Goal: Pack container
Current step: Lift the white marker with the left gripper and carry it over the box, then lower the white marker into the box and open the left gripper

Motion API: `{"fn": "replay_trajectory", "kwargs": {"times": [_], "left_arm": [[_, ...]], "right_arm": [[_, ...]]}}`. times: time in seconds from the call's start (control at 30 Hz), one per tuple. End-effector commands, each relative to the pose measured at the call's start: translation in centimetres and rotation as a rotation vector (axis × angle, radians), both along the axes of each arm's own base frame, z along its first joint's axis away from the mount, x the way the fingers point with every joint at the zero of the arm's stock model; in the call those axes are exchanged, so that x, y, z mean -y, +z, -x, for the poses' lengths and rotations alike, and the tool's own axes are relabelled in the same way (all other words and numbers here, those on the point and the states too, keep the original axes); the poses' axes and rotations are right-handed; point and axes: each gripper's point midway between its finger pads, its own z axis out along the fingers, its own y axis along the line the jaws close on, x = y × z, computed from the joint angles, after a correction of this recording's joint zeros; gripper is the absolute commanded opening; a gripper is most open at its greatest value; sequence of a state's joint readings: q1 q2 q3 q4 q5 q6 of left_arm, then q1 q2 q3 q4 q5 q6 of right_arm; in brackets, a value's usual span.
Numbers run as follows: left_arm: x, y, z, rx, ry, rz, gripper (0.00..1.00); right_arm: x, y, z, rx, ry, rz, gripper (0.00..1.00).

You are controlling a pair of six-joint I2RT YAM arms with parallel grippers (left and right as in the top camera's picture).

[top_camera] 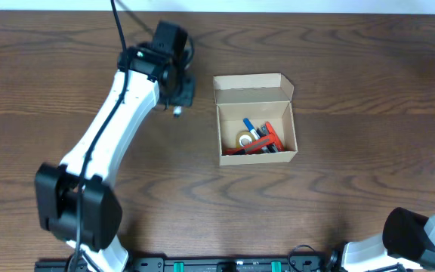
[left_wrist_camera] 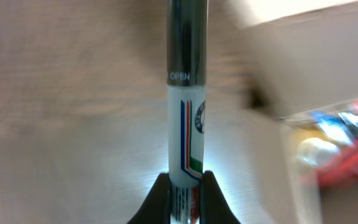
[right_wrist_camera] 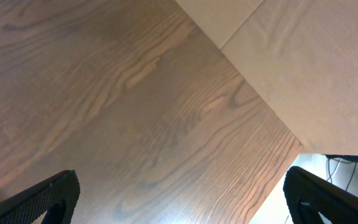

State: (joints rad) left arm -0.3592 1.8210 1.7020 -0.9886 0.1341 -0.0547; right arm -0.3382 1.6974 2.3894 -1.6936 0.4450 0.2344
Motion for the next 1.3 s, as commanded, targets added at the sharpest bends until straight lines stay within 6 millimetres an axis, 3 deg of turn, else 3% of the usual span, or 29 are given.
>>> {"fn": "replay_trajectory", "kwargs": {"times": [0.0,0.07,0.17,0.37,0.57,0.67,0.93,1.13,1.27], "left_arm": [[5.4,7.3,1.8,0.145,-0.285,0.133,0.06],[7.1,8.9,2.7,0.171,-0.337,0.143,0.06],[10.0,9.4,4.4,0.188,-0.427,0.150,0.05],[15.2,7.3,7.8,0.143,-0.591,0.136,0.06],[17.9,4.2,9.7,0.072,-0.733,0.130,0.06],[18.3,2.0,9.6,0.014,-0.745,0.123,0.06],[16.9,-3.9,8.7,-0.149,-0.700,0.060,0.06],[15.7,-7.2,8.5,-0.254,-0.666,0.033,0.06],[15.4,-8.5,8.3,-0.284,-0.655,0.023,0.06]], "right_arm": [[0.2,0.6,0.5,0.022,-0.023,0.009,0.99],[0.2,0.6,0.5,0.022,-0.023,0.009,0.99],[0.2,0.6,0.5,0.022,-0.023,0.009,0.99],[0.2,0.6,0.5,0.021,-0.023,0.008,0.99],[0.2,0.6,0.5,0.021,-0.023,0.008,0.99],[0.2,0.6,0.5,0.021,-0.023,0.008,0.99],[0.2,0.6,0.5,0.022,-0.023,0.009,0.99],[0.2,0.6,0.5,0.022,-0.023,0.009,0.99],[0.2,0.6,0.5,0.022,-0.023,0.009,0.99]]}}
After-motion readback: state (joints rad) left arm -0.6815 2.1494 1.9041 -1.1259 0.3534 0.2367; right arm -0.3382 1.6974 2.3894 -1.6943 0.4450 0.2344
